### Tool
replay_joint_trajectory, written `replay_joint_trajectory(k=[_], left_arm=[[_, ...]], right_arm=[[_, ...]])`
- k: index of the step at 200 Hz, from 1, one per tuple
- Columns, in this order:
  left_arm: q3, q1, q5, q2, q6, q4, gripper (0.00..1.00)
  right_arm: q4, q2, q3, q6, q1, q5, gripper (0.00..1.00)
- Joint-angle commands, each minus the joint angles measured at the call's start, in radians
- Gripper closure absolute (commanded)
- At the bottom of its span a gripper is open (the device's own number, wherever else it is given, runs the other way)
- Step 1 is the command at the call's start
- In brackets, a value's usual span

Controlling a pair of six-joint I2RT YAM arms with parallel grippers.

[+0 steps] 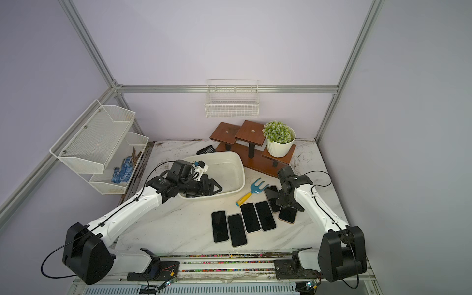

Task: Take the phone out of the storage box
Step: Pick up the phone from the storage box.

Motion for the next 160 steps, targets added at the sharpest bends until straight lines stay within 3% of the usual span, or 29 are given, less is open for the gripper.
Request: replay_joint_trajectory(k=[1, 29, 56, 103, 122, 160], left_arm=[[-0.003, -0.005, -0.004, -0.033, 0.046, -0.009, 0.0], [-0.002, -0.002, -0.065, -0.043, 0.059, -0.076, 0.0], [-0.044, 0.002, -0.079, -0.075, 0.045, -0.109, 0.0], [-0.188, 0.003, 0.058, -0.19, -0.036, -0.014, 0.01], [-0.258, -0.011, 0.123, -0.256, -0.06, 0.049, 0.03], [-0.307, -0.101, 0.105, -0.317, -0.121, 0.125, 0.06]], right_arm=[[0.057, -0.016, 0.022, 0.015, -0.006, -0.045, 0.41], [0.047, -0.011, 0.032, 0.016, 0.028, -0.118, 0.42], [0.078, -0.019, 0.018, 0.08, 0.187, -0.189, 0.42], [0.187, 0.012, 0.035, 0.293, 0.482, -0.27, 0.43], [0.213, 0.042, 0.087, 0.353, 0.548, -0.275, 0.43], [0.235, 0.146, 0.241, 0.425, 0.646, -0.267, 0.43]])
